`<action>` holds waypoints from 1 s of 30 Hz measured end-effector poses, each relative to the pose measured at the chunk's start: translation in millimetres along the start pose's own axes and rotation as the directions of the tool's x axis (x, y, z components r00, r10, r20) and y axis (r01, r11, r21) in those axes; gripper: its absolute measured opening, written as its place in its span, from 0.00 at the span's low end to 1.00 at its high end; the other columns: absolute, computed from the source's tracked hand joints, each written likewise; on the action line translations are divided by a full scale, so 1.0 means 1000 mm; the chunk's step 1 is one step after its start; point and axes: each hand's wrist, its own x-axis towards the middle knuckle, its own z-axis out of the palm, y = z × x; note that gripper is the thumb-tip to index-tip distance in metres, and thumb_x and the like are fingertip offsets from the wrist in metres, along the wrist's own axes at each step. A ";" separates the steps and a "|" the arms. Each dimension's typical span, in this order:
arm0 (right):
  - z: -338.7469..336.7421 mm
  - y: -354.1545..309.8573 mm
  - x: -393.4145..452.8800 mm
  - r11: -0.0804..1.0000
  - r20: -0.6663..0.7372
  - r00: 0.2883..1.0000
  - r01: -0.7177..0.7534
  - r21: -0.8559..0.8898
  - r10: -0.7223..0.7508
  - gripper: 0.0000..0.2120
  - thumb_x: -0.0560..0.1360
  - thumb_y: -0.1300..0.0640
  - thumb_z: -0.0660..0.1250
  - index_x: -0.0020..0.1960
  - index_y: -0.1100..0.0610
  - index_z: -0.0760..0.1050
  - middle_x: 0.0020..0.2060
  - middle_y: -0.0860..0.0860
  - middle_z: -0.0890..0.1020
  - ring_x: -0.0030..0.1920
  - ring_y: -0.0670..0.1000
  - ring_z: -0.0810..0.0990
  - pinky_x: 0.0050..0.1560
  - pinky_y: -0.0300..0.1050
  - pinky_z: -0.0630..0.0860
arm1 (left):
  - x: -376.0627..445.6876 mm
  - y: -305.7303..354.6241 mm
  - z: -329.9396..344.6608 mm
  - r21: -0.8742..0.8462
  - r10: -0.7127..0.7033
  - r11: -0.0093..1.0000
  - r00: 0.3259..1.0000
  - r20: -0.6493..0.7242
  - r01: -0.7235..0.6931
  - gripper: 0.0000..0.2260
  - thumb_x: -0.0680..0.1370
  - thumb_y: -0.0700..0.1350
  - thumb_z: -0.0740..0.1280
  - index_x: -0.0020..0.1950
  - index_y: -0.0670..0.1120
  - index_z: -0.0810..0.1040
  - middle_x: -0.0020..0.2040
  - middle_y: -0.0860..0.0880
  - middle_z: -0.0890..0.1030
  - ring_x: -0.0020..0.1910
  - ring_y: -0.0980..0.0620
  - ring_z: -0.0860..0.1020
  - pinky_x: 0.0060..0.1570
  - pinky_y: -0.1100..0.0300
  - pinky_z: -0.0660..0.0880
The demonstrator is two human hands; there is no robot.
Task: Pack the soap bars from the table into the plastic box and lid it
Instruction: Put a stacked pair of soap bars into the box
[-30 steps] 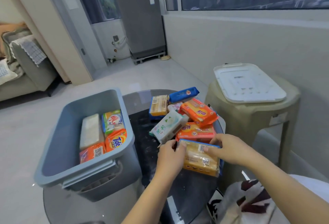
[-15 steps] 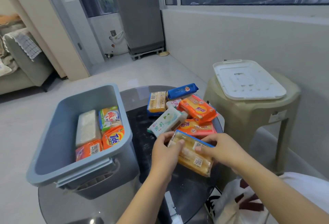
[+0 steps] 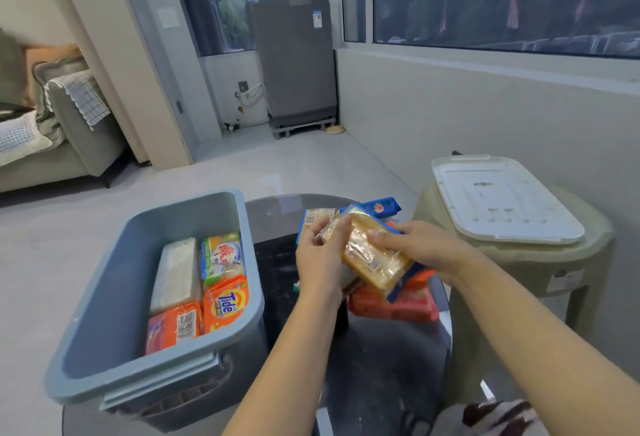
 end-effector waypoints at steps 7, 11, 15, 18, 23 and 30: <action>-0.004 0.008 0.044 0.979 -0.261 0.964 0.015 0.205 0.040 0.13 0.72 0.47 0.68 0.48 0.57 0.79 0.40 0.53 0.83 0.37 0.52 0.80 0.37 0.45 0.75 | 0.087 -0.003 -0.004 0.635 0.179 0.772 0.951 -0.252 0.023 0.14 0.78 0.56 0.61 0.56 0.50 0.78 0.59 0.47 0.80 0.58 0.46 0.75 0.60 0.51 0.70; -0.007 0.016 0.059 0.965 -0.312 0.950 0.057 0.255 0.026 0.12 0.72 0.45 0.68 0.47 0.54 0.78 0.43 0.54 0.84 0.41 0.55 0.83 0.44 0.50 0.78 | 0.121 -0.018 -0.013 0.813 -0.026 0.489 0.937 -0.349 0.317 0.31 0.72 0.65 0.63 0.65 0.43 0.73 0.67 0.41 0.71 0.67 0.40 0.66 0.66 0.48 0.62; -0.006 0.026 0.068 0.969 -0.340 0.940 0.044 0.245 0.043 0.12 0.71 0.46 0.69 0.46 0.54 0.78 0.41 0.54 0.84 0.41 0.55 0.83 0.45 0.52 0.79 | 0.131 -0.026 -0.015 0.826 -0.031 0.451 0.931 -0.364 0.338 0.38 0.65 0.66 0.70 0.65 0.43 0.69 0.67 0.41 0.68 0.66 0.41 0.65 0.65 0.47 0.63; -0.009 0.033 0.072 0.960 -0.364 0.929 0.039 0.276 0.067 0.13 0.70 0.44 0.69 0.46 0.53 0.78 0.40 0.53 0.85 0.39 0.54 0.84 0.41 0.50 0.80 | 0.136 -0.027 -0.011 0.778 -0.033 0.553 0.941 -0.336 0.297 0.35 0.64 0.60 0.75 0.63 0.42 0.68 0.64 0.41 0.72 0.64 0.41 0.69 0.63 0.45 0.69; -0.009 0.037 0.075 0.950 -0.375 0.925 0.054 0.306 0.069 0.15 0.70 0.44 0.69 0.49 0.53 0.78 0.39 0.51 0.85 0.37 0.52 0.84 0.36 0.45 0.78 | 0.135 -0.024 -0.005 0.714 0.010 0.664 0.953 -0.301 0.219 0.28 0.66 0.48 0.77 0.52 0.44 0.60 0.53 0.44 0.77 0.48 0.44 0.76 0.43 0.52 0.74; -0.011 0.034 0.069 0.940 -0.388 0.919 0.072 0.333 0.067 0.15 0.71 0.44 0.68 0.51 0.55 0.78 0.40 0.53 0.85 0.39 0.54 0.84 0.42 0.50 0.80 | 0.107 -0.018 0.000 0.364 0.140 0.931 0.930 -0.340 -0.007 0.25 0.70 0.44 0.74 0.60 0.52 0.63 0.58 0.45 0.77 0.45 0.47 0.78 0.50 0.49 0.79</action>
